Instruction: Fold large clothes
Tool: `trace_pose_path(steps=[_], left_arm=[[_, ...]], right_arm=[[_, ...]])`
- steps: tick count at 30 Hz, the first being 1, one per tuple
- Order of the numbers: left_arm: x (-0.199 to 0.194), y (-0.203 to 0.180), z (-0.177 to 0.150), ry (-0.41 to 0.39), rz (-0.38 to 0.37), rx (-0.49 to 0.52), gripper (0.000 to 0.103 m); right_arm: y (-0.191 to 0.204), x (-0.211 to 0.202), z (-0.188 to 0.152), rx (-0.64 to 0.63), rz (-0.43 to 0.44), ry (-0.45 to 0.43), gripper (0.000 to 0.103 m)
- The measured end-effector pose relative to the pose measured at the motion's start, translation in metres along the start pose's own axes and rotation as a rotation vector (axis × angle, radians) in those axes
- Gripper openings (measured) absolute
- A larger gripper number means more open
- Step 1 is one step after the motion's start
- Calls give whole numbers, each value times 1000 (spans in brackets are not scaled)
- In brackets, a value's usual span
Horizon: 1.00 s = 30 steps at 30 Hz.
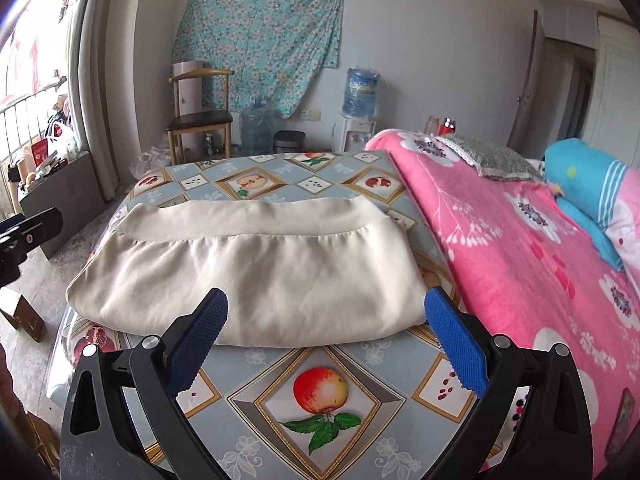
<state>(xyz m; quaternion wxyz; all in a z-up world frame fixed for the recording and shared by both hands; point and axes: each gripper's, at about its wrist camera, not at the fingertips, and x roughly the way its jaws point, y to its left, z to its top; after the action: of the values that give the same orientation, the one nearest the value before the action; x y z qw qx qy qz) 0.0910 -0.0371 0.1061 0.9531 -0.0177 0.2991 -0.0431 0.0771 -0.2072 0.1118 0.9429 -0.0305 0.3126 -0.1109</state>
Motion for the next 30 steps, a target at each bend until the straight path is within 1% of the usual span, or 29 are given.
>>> trace_pose_path(steps=[2, 5, 7, 9, 12, 16, 19, 21, 23, 25, 30], left_arm=[[2, -2, -2, 3, 30, 0, 98], [3, -6, -5, 6, 61, 10, 98], [6, -15, -8, 18, 109, 54, 98], [9, -24, -11, 29, 125, 104, 98], [22, -34, -19, 105, 120, 138, 98], [39, -34, -32, 214, 103, 80, 98], [52, -29, -40, 309, 102, 33, 98], [58, -26, -46, 351, 94, 14, 98], [61, -26, -51, 373, 96, 14, 98], [62, -26, -54, 388, 98, 17, 98], [62, -24, -55, 400, 95, 12, 98]], right_arm=[[1, 0, 0, -7, -13, -4, 96], [1, 0, 0, -13, -11, 9, 96], [0, 1, -2, -8, -3, 25, 96], [-1, 1, -5, -10, -15, 32, 96], [-1, 2, -11, -25, -33, 44, 96], [-1, 11, -22, -36, -29, 112, 96], [-6, 21, -27, 3, -13, 170, 96], [-12, 27, -29, 55, 15, 208, 96], [-17, 33, -31, 104, 42, 243, 96], [-19, 36, -31, 131, 55, 260, 96], [-12, 38, -29, 112, 57, 263, 96]])
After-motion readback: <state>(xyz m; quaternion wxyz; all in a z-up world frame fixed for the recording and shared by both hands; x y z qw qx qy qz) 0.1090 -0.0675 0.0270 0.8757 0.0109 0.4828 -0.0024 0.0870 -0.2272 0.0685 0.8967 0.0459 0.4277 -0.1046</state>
